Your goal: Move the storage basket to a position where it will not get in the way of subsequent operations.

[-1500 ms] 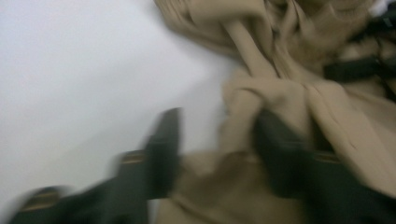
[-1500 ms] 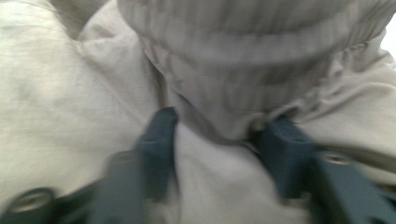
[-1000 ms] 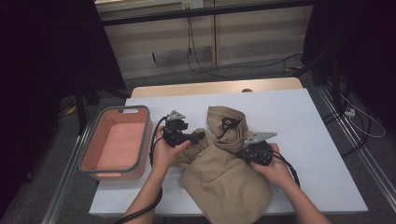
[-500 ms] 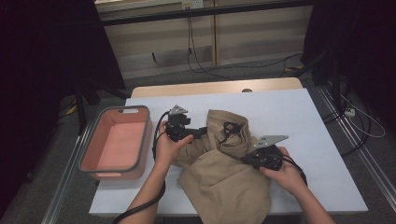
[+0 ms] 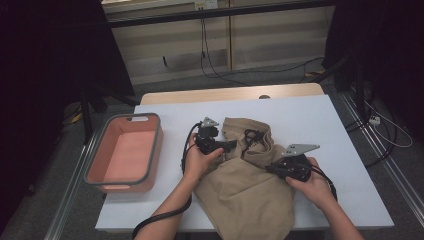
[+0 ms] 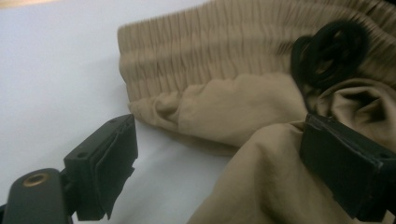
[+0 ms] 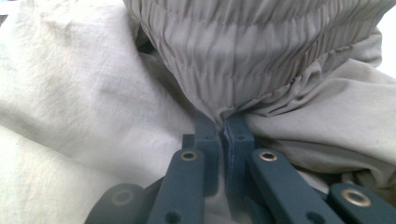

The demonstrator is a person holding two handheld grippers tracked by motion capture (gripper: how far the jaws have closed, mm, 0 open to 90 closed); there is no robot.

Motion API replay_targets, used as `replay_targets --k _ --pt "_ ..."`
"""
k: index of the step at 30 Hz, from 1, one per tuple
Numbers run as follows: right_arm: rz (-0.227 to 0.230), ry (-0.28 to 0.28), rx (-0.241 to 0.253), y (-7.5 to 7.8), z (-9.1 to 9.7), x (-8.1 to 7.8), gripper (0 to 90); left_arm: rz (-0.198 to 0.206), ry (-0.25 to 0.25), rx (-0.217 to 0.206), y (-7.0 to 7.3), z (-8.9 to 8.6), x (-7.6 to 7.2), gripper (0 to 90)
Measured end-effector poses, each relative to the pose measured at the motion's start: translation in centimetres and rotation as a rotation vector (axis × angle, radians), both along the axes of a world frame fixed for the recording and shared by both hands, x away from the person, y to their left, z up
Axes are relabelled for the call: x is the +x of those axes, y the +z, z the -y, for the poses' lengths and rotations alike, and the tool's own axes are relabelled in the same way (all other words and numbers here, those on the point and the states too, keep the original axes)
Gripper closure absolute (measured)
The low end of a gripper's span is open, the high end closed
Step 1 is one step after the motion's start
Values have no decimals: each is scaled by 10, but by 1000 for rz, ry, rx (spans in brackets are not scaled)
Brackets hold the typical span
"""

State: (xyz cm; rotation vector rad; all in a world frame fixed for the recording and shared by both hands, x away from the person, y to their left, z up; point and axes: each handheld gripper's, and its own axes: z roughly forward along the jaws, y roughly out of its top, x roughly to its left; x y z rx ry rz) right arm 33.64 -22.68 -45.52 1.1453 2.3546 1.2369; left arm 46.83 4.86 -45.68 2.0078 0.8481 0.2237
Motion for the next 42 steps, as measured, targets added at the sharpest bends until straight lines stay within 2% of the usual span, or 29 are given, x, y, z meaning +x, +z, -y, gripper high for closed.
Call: replay_targets --k 2,4,6,7,8,10,11,12,13,14,17,22,25,34,37,42 --pt "3 -2 0 -1 1 0 862 -5 -14 3 -6 3 1 124" --pt "6 -8 -1 0 1 -1 857 -34 -27 -8 -9 4 2 146" --pt "6 -14 3 -1 1 -1 850 -55 -36 -12 -9 5 3 217" --pt "4 -20 6 -1 1 -1 849 -59 -67 0 -9 7 3 255" --pt "3 -23 11 -2 1 -1 847 -68 -74 12 -10 10 1 329" --pt "5 -25 11 -2 2 -1 845 -69 -88 27 -10 15 -2 413" --pt "6 -26 12 -2 2 -1 843 -75 -98 21 -10 16 -3 524" --pt "6 -29 12 -2 2 -1 841 -78 -98 21 -10 17 -4 570" --pt "4 -36 16 -2 2 -2 841 -97 -120 11 -10 18 -5 623" --pt "6 -39 18 -2 2 -2 841 -112 -120 2 -11 18 -5 719" --pt "12 -46 22 -1 2 -3 842 -121 -129 20 -7 18 -9 809" --pt "14 -55 44 0 4 -1 853 -120 -128 85 3 11 -19 841" --pt "22 -64 58 1 2 3 864 -125 -123 102 7 0 -25 844" --pt "74 -48 80 7 -27 25 886 -102 -41 132 24 -46 -45 846" --pt "81 -22 89 10 -39 32 888 -108 -19 125 29 -61 -52 846" --pt "81 1 89 13 -48 38 886 -96 -10 130 33 -72 -60 846"
